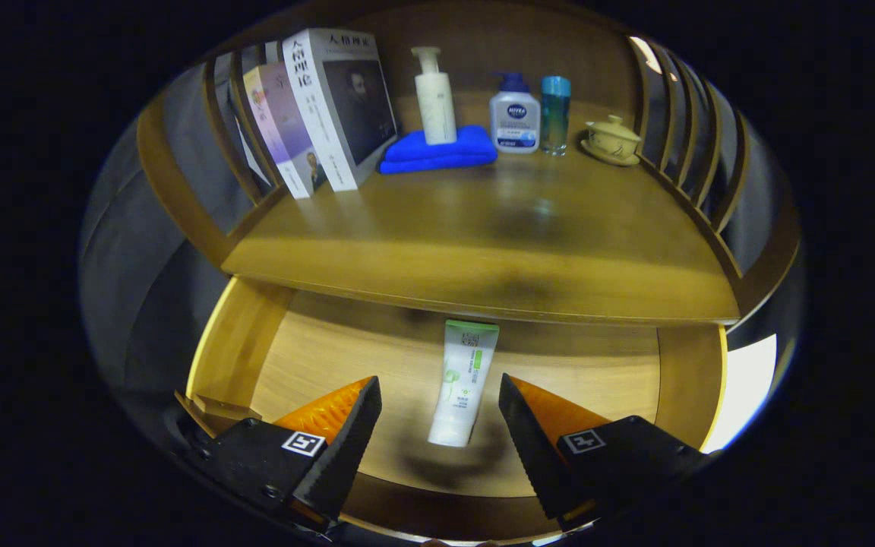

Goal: Pull open the drawer, take out the items inside it, and place them on the countertop above the cabinet.

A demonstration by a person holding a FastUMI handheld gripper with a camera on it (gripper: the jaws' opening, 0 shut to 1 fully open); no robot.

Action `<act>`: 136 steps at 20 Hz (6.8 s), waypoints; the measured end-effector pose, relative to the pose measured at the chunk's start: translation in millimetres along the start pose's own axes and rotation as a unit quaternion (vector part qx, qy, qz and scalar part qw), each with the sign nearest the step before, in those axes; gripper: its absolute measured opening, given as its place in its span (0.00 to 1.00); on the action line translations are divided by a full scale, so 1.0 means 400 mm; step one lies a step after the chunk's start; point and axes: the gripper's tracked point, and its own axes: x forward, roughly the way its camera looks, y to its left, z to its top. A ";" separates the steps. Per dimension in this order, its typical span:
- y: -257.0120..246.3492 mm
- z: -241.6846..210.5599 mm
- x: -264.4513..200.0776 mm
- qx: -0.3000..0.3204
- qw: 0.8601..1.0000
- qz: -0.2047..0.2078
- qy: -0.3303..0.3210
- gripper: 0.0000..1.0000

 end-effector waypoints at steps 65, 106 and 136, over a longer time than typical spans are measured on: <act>-0.058 0.203 -0.159 0.096 0.993 0.044 -0.053 0.44; -0.055 0.218 -0.383 0.040 0.920 -0.052 -0.386 0.98; 0.012 -0.377 -0.277 0.074 0.900 -0.078 -0.423 0.98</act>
